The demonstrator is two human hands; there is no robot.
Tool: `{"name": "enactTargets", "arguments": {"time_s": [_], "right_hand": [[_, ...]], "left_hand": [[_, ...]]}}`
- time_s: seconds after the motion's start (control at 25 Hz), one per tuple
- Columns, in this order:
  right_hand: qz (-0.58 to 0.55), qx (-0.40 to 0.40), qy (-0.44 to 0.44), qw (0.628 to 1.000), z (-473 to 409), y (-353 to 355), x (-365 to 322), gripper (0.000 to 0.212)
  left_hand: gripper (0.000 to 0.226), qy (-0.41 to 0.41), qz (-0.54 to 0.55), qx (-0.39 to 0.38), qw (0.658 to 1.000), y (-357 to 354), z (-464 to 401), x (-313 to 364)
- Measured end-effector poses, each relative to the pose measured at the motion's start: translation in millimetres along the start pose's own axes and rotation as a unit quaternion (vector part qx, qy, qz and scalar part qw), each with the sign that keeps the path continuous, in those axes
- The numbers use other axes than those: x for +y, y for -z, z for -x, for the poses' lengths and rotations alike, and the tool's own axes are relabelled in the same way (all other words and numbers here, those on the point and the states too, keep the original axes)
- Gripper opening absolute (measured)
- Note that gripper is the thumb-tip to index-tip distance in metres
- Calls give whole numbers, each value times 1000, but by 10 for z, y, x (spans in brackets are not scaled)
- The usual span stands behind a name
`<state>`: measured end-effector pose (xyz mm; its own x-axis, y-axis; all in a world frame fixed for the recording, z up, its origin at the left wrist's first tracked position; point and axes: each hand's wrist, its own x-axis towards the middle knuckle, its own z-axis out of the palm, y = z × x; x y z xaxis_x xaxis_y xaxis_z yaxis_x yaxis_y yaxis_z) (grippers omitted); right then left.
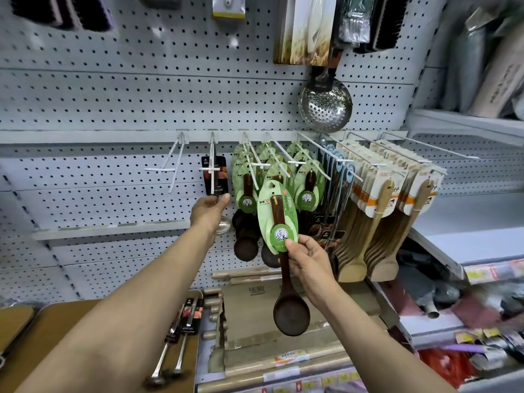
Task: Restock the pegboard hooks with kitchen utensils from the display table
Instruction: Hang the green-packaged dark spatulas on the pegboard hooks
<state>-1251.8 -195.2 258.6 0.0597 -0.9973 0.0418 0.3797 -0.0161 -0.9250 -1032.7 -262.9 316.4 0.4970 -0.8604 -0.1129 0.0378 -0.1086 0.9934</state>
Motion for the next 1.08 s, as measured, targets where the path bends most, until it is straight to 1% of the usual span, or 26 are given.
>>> {"name": "enactTargets", "arguments": {"time_s": [0.08, 0.2, 0.28, 0.4, 0.64, 0.8, 0.92, 1.08], "right_hand": [[-7, -7, -10, 1000, 50, -39, 21, 16], [-11, -4, -30, 999, 88, -131, 66, 22], [-19, -4, -39, 999, 102, -190, 70, 21], [-21, -2, -42, 999, 113, -241, 73, 17], [-6, -2, -47, 999, 73, -288, 105, 18], [-10, -3, -53, 999, -47, -311, 158, 18], [-11, -1, -54, 998, -164, -353, 186, 13], [-14, 24, -61, 998, -374, -410, 216, 20]], "left_hand": [[39, -26, 7, 1, 1000, 17, 238, 50], [39, -73, 13, -57, 996, 13, 577, 121], [36, -89, -2, -93, 992, -6, 742, 172], [30, -96, -8, -115, 989, -62, 853, 224], [25, -85, -10, -102, 991, -122, 743, 206], [22, -82, -37, -93, 992, -156, 576, 194], [24, -77, -45, -95, 991, -195, 416, 197], [28, -77, -63, -91, 991, -252, 239, 220]]}}
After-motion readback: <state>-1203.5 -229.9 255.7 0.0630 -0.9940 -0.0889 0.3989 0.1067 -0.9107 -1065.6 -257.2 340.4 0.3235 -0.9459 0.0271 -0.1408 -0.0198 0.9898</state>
